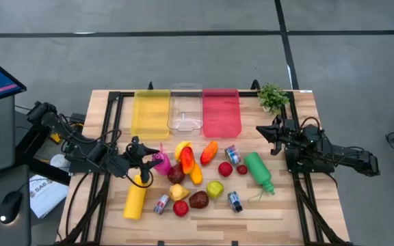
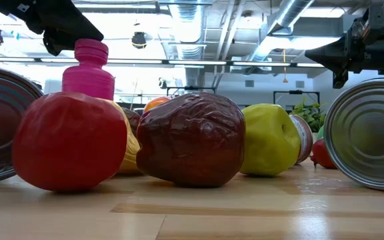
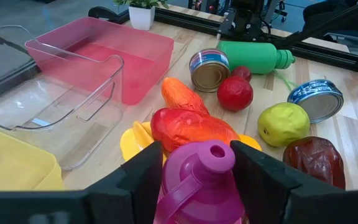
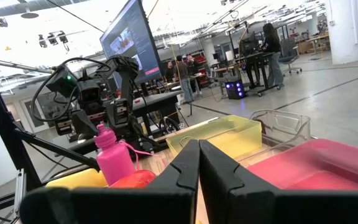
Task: Pick & Place Food Item
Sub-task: Put the pink tumbler into the yellow bin
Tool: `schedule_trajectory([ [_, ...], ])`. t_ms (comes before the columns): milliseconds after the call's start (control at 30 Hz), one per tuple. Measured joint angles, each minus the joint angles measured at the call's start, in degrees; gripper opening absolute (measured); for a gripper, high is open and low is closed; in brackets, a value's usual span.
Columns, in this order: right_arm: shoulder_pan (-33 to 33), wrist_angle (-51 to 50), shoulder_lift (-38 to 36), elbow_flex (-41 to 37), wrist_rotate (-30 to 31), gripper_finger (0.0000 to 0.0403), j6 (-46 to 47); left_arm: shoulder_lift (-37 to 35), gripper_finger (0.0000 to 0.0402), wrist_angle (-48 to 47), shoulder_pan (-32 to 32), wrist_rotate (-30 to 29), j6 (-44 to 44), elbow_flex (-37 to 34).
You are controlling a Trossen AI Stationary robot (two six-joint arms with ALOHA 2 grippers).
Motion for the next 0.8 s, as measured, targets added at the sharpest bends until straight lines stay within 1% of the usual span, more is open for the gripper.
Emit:
schedule_trajectory([
  [533,0.0,0.0,0.0,0.0,0.0,0.0006,-0.01,0.0,0.0137,0.04,0.02,-0.04,0.0,0.02],
  [800,0.0,-0.01,0.0,-0.01,0.0,0.0006,-0.02,0.0,0.0112,0.04,0.02,-0.03,0.0,0.02],
])
